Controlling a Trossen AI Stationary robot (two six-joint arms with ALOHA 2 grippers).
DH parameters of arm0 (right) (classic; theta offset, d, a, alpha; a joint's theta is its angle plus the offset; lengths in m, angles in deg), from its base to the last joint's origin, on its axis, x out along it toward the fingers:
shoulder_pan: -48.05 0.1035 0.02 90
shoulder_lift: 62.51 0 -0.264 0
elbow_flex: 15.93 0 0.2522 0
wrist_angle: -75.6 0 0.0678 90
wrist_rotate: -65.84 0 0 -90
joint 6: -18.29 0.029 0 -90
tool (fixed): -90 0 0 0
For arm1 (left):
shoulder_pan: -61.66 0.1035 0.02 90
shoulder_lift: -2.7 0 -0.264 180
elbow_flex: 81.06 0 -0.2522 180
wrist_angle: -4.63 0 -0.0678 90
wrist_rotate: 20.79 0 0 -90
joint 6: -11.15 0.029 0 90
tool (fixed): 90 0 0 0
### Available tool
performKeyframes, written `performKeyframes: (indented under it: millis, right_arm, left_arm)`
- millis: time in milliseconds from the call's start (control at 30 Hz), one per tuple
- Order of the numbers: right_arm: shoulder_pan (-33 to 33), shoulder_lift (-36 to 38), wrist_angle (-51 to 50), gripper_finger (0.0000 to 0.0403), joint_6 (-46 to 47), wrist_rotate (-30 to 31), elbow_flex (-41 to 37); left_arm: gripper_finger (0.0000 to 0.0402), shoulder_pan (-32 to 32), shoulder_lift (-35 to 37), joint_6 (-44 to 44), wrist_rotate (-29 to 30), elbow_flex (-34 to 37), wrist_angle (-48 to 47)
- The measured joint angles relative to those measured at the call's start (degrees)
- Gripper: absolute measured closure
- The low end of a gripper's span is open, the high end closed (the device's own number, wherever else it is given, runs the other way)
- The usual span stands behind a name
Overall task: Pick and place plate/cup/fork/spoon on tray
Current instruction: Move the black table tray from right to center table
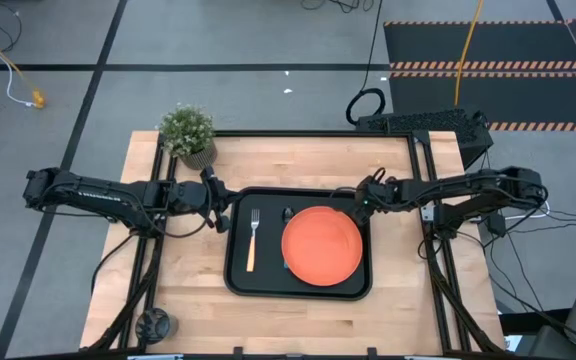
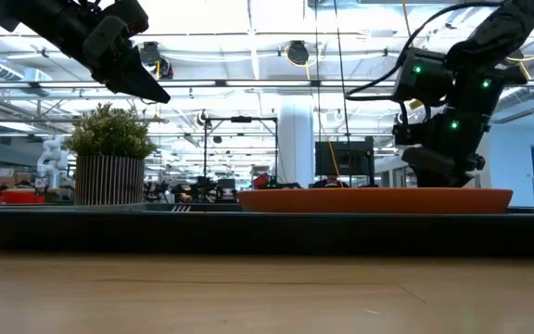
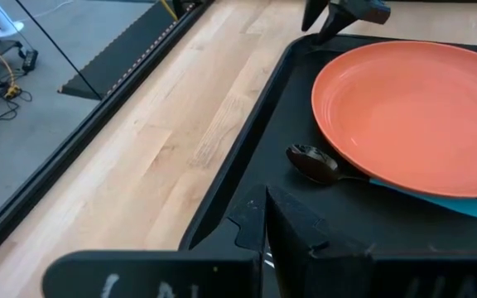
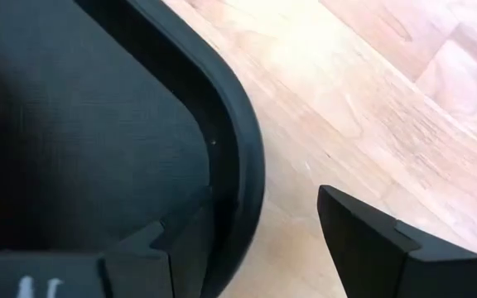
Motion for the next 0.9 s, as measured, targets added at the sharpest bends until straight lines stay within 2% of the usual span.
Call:
performKeyframes:
  millis: [200,367,633,733,900]
  right_arm:
    - [-1.2,-0.2,4.0,0.0195,-4.3,0.4,-1.4]
    - [-1.2,-0.3,8.2,0.0195,-8.0,4.7,-1.4]
    - [-2.5,-0.3,14.5,0.0195,-11.5,4.7,-1.4]
    - [-2.6,-0.3,20.1,0.0195,-14.2,5.3,-1.4]
    - [-2.6,0.1,28.4,0.0195,-18.5,6.6,-1.4]
  left_arm:
    - [0.0385,0.0,0.0,0.7,0.0,0.0,0.1]
    - [0.0385,0.0,0.0,0.9,0.0,0.0,0.1]
    - [0.0385,1.0,0.0,1.1,0.1,0.0,0.1]
    - [0.0385,1.7,0.0,-1.2,0.1,0.0,0.8]
    - [0.0385,1.9,0.0,-6.7,0.1,0.0,7.8]
